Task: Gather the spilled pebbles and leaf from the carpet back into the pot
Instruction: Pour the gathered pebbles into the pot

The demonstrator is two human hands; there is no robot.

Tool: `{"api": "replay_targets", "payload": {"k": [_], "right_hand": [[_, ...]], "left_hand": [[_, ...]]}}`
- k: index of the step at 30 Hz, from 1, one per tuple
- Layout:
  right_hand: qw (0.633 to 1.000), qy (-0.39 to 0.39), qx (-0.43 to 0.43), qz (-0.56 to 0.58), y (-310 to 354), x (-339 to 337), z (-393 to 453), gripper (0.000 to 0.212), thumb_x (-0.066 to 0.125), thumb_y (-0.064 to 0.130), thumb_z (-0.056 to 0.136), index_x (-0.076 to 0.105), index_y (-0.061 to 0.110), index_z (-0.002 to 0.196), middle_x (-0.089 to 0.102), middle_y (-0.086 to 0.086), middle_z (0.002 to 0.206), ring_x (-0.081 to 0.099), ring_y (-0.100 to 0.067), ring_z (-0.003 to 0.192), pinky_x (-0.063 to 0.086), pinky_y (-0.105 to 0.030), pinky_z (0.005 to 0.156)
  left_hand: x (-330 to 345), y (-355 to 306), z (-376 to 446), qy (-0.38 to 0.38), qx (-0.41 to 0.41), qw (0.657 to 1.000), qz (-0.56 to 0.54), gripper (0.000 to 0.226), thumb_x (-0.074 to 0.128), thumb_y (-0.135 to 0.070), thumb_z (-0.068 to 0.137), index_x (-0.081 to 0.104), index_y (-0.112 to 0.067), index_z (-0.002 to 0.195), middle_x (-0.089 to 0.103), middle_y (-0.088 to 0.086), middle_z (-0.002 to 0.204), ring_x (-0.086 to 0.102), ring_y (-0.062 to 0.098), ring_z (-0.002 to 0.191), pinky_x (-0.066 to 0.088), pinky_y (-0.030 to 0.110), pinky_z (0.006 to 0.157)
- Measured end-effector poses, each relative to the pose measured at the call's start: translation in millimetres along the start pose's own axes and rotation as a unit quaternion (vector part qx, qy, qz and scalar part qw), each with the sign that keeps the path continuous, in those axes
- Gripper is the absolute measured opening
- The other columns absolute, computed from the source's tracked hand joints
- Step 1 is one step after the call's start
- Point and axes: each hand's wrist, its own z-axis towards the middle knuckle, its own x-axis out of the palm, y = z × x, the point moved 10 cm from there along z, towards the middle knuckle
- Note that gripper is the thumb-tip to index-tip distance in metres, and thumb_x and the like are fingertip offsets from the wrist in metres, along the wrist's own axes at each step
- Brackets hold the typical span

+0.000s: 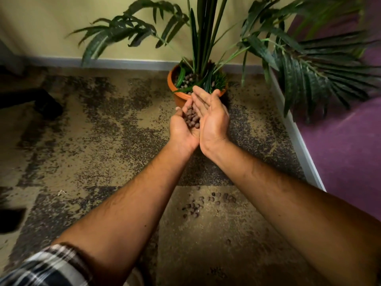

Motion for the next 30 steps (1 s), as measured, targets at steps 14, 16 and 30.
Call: {"api": "replay_targets", "payload": {"k": [14, 16, 30], "right_hand": [[0.989, -0.059, -0.004, 0.136, 25, -6, 31, 0.058, 0.026, 0.038, 0.110, 0.068, -0.001, 0.104, 0.075, -0.020, 0.097, 0.075, -0.029, 0.089, 0.062, -0.035, 0.078], [0.987, -0.081, 0.001, 0.142, 23, -12, 34, 0.057, 0.027, 0.038, 0.110, 0.068, -0.001, 0.102, 0.074, -0.019, 0.097, 0.074, -0.029, 0.090, 0.062, -0.034, 0.077], [0.974, -0.156, 0.079, 0.142, -3, -24, 43, 0.051, 0.030, 0.032, 0.110, 0.064, -0.002, 0.127, 0.067, -0.014, 0.104, 0.065, -0.025, 0.098, 0.057, -0.034, 0.088]], "left_hand": [[18, -2, 19, -0.026, -0.029, 0.999, 0.002, 0.037, 0.032, -0.013, 0.103, 0.067, -0.003, 0.096, 0.069, 0.017, 0.091, 0.069, 0.026, 0.082, 0.060, 0.038, 0.073], [18, -4, 22, -0.037, -0.024, 0.999, -0.013, 0.038, 0.031, -0.015, 0.104, 0.067, -0.005, 0.095, 0.069, 0.015, 0.093, 0.069, 0.025, 0.086, 0.061, 0.035, 0.075], [85, -99, 76, -0.080, 0.155, 0.973, 0.153, 0.037, 0.026, -0.016, 0.105, 0.062, -0.023, 0.097, 0.052, 0.000, 0.066, 0.047, 0.011, 0.056, 0.037, 0.017, 0.047]]}}
